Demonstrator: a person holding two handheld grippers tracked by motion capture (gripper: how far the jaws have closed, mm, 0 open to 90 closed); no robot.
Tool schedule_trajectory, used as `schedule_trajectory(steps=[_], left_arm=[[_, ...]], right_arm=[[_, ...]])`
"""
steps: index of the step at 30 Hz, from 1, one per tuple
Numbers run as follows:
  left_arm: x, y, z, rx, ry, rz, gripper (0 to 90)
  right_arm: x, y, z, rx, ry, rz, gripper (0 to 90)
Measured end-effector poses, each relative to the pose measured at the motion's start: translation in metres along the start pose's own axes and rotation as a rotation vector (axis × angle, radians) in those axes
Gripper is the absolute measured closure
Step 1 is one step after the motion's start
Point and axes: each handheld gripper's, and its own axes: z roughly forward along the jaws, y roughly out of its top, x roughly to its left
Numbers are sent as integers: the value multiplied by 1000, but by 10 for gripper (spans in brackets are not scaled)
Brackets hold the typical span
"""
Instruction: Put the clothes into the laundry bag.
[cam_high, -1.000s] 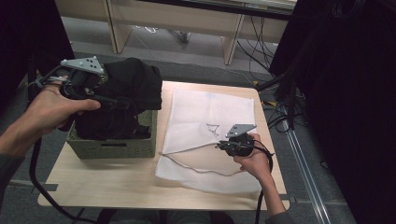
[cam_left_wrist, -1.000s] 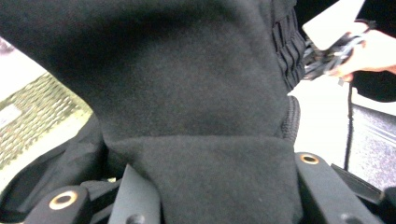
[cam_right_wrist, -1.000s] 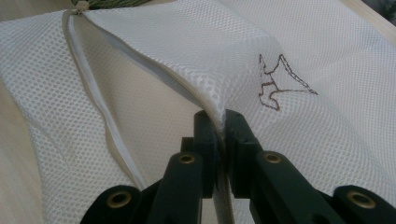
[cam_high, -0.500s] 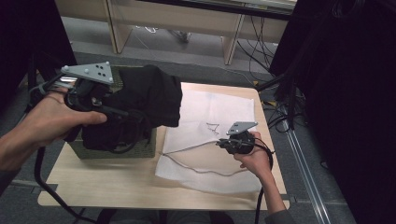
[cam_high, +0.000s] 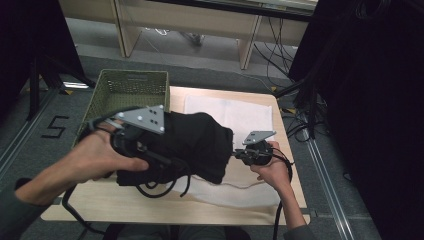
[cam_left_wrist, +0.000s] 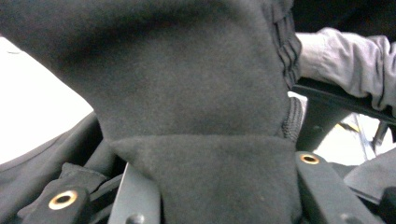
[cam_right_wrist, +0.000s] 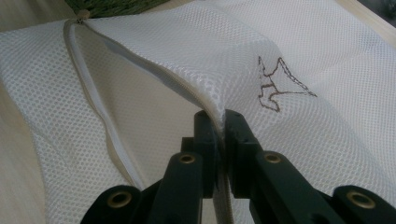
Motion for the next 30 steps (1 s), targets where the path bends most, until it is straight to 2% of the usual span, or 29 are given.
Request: schedule_trajectory(steps=[4,5,7,8,11,14,18,20,22,24,25,27,30], left_arm=[[1,-4,31,7,-55,-6,605],[2,-7,44,23,-80,-11,604],[4,-12,63,48,-103,-23,602],[4,-17,77,79,-122,-26,601],[7,-31,111,140,-148,-37,596],[15,-45,141,168,-175,-77,590],[27,-60,171,207,-150,-106,585],[35,-65,182,219,-133,-140,582],[41,-68,191,234,-91,-139,579],[45,-70,199,270,-27,-120,574],[47,-72,205,278,-12,-127,571],[49,-74,212,279,-13,-154,563],[51,-72,218,290,21,-140,550]], right_arm=[[0,0,0,-3,0,-3,852],[0,0,0,-3,0,-4,851],[0,0,0,-5,-1,-3,852],[0,-1,-1,-2,0,0,852],[-1,-1,-2,-8,-1,8,853],[-2,-1,-5,-18,-5,8,856],[-4,-1,-8,-29,-9,12,863],[-4,-1,-9,-31,-10,16,865],[-4,-1,-10,-30,-12,11,868],[-3,1,-11,-34,-16,6,869],[-2,1,-11,-34,-14,1,869],[-1,2,-12,-34,-22,-3,869],[0,4,-13,-38,-25,-7,869]])
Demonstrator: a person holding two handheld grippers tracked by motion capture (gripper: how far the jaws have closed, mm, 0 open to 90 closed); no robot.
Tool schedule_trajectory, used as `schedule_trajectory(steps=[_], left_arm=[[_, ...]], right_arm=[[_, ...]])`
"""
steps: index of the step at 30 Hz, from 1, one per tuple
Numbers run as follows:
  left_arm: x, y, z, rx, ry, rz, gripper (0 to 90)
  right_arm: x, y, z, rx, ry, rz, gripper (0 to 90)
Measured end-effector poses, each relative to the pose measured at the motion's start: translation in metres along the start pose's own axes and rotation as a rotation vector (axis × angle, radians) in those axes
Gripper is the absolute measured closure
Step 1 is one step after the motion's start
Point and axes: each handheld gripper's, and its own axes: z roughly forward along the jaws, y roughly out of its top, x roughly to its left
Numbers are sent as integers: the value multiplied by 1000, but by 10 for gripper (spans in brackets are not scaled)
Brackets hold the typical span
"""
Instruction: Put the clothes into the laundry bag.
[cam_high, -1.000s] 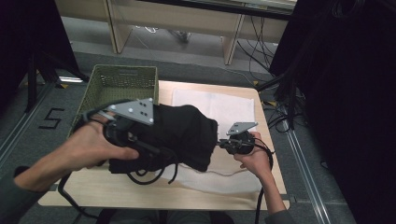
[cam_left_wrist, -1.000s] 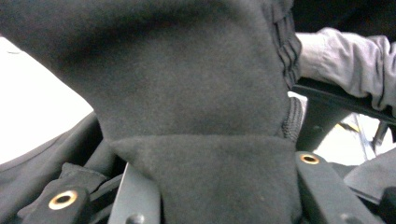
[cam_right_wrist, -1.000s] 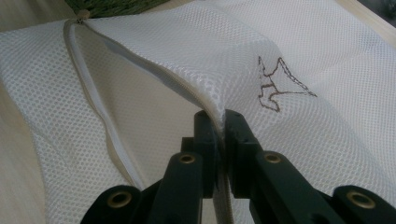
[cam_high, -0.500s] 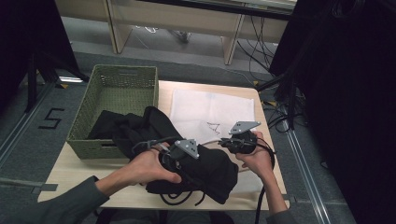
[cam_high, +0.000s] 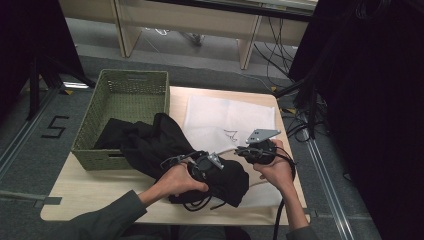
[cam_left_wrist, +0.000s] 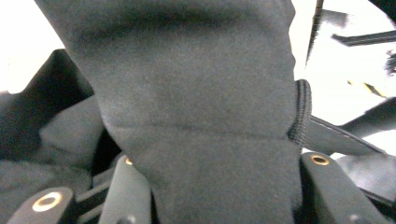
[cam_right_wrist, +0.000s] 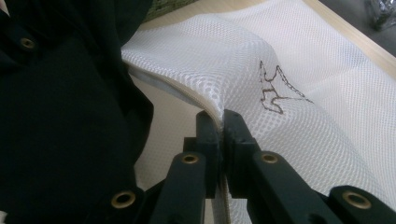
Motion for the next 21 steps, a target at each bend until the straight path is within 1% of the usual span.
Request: schedule_trajectory(steps=[1,3,4,6,8,9,10,11,12,13,14,15,17,19,20,21], left_arm=[[0,0,0,0,0,0,551],[4,9,-2,-16,10,-11,551],[5,11,-3,-25,15,-16,551],[8,15,-3,-33,29,-30,546],[16,14,7,-17,47,-61,526],[21,11,13,-5,52,-82,500],[25,9,20,-2,55,-115,470],[28,7,26,-2,61,-139,437],[31,5,29,-5,70,-149,415],[33,4,31,-9,70,-157,399],[32,4,31,-31,70,-170,369],[30,4,28,-44,67,-172,334],[27,6,19,-71,76,-152,281],[21,10,5,-101,84,-126,242],[19,10,-2,-112,83,-114,220],[18,10,-9,-115,78,-103,215]], right_arm=[[0,0,0,-1,1,1,870],[0,1,-2,-5,-5,-12,870],[0,1,-2,-4,-6,-5,869],[-1,1,-4,-16,-10,-8,870],[-1,1,-5,-13,-11,0,870],[-1,1,-5,-9,-13,-1,870],[-1,1,-4,-6,-13,1,870],[0,0,-4,0,-10,-1,870],[0,0,-2,1,-5,-4,870],[1,-1,-1,8,-7,1,870],[1,-1,-1,9,-6,-7,870],[1,-2,0,10,-6,-3,870],[0,-3,0,9,-2,0,870],[-1,-4,1,11,-2,7,870],[-1,-4,1,12,-3,4,870],[-1,-4,1,11,-2,1,870]])
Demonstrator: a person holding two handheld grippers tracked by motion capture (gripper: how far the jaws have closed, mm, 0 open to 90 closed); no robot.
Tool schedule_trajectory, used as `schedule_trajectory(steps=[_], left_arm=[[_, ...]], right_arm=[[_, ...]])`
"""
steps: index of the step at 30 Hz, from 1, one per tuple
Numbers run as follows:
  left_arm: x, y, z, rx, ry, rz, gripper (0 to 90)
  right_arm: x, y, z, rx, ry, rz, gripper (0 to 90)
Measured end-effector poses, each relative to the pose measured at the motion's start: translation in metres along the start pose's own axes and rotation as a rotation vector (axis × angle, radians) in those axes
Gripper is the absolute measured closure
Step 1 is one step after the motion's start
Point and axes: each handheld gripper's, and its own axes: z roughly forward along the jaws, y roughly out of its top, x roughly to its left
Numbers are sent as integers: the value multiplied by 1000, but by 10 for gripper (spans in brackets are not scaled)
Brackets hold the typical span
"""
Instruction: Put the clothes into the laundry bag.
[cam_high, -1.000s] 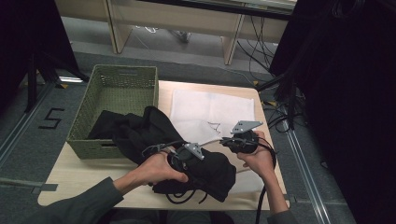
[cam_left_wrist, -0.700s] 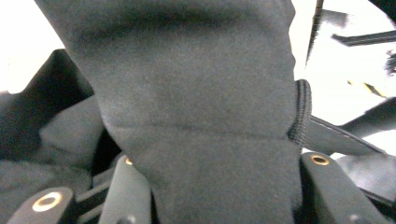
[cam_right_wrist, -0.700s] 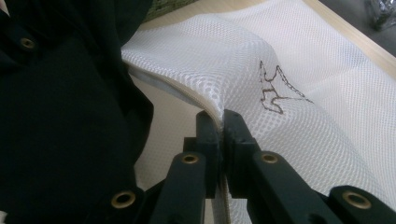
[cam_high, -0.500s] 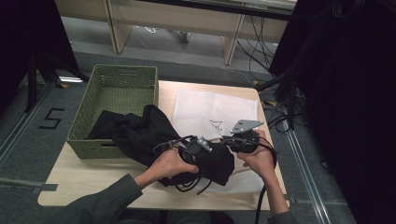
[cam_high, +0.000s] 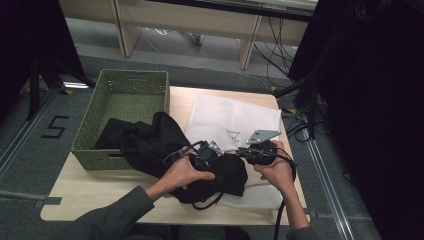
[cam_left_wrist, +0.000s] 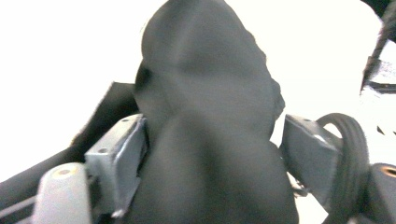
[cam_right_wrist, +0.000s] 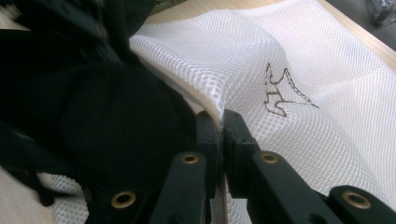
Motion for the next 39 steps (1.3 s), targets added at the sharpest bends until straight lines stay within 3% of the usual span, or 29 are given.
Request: schedule_trajectory(steps=[5,10,13,14,16,18,19,23,27,30,32,34,36,39], left_arm=[[-6,-14,-18,17,3,34,205],[-16,-35,-24,10,-2,73,193],[-16,-44,-21,45,-1,98,201],[-15,-47,-17,72,-3,103,236],[-13,-49,-11,89,-15,119,485],[-13,-45,-4,87,-38,116,658],[-13,-41,-3,70,-49,102,707],[-13,-17,-1,18,14,110,760],[-6,1,11,-21,41,77,754],[6,-2,29,-30,91,8,671],[10,-6,32,-33,35,-55,560],[7,-6,24,-47,13,-66,455],[2,-6,5,-66,5,-39,376],[1,-7,-28,-106,34,-16,302]], right_arm=[[1,0,-1,2,2,5,869],[1,-1,1,4,7,-4,868],[1,0,1,8,6,2,868],[2,0,2,10,7,1,868],[1,0,2,9,8,-9,868],[2,1,2,8,7,-10,868],[3,1,2,12,8,-7,868],[4,3,-1,-2,7,-5,869],[7,7,-4,-11,2,-24,870],[8,7,-4,-10,2,-21,871],[7,6,-2,0,7,-22,871],[7,4,0,8,6,-20,870],[6,1,1,13,9,-8,870],[5,1,1,7,13,-13,870]])
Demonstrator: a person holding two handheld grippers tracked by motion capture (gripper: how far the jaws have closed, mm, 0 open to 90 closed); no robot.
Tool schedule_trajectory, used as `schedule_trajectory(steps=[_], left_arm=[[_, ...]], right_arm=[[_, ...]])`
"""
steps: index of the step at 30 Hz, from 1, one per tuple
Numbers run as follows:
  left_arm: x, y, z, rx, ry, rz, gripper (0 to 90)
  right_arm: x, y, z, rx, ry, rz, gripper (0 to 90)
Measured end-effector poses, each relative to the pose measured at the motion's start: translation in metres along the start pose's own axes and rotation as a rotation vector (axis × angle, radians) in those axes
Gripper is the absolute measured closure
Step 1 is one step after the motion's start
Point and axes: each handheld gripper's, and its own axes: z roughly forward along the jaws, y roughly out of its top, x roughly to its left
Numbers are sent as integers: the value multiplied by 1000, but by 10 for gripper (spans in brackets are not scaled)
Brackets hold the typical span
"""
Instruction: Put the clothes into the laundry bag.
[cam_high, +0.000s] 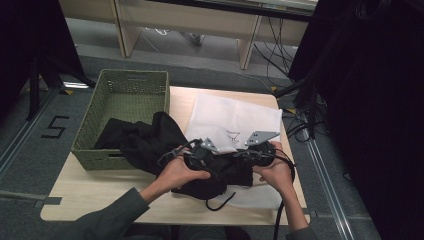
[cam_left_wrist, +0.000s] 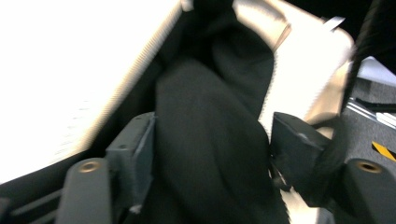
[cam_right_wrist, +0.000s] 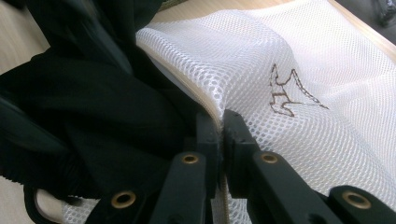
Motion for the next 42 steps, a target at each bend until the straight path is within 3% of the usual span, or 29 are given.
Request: schedule_trajectory(steps=[3,7,9,12,15,16,20,21,23,26,29,32,38,42], left_arm=[[11,-3,-31,-14,53,14,276],[34,-16,-65,-28,126,-19,264],[50,-26,-78,-13,140,-62,252],[63,-35,-88,11,160,-67,237],[70,-39,-99,-13,108,-99,230],[71,-40,-103,-19,109,-104,226],[75,-46,-113,-20,163,-104,227],[78,-48,-115,-10,194,-103,227],[84,-52,-114,6,246,-102,228],[94,-58,-105,50,285,-102,228],[103,-65,-92,64,242,-131,248],[110,-67,-88,39,148,-160,443],[102,-63,-94,9,127,-131,677],[100,-62,-95,13,130,-116,737]], right_arm=[[2,0,0,7,0,4,869],[2,1,0,7,1,-8,868],[2,1,0,8,4,-5,868],[1,1,1,11,5,-4,868],[2,0,1,12,6,-4,867],[1,0,1,11,3,-5,867],[1,-1,1,12,6,-8,866],[1,-1,1,12,6,-7,867],[1,0,1,12,7,-7,866],[1,0,1,15,7,-6,866],[2,0,2,17,7,-7,866],[1,-1,2,15,8,-9,866],[1,-1,2,14,10,-9,866],[1,0,1,14,11,-7,866]])
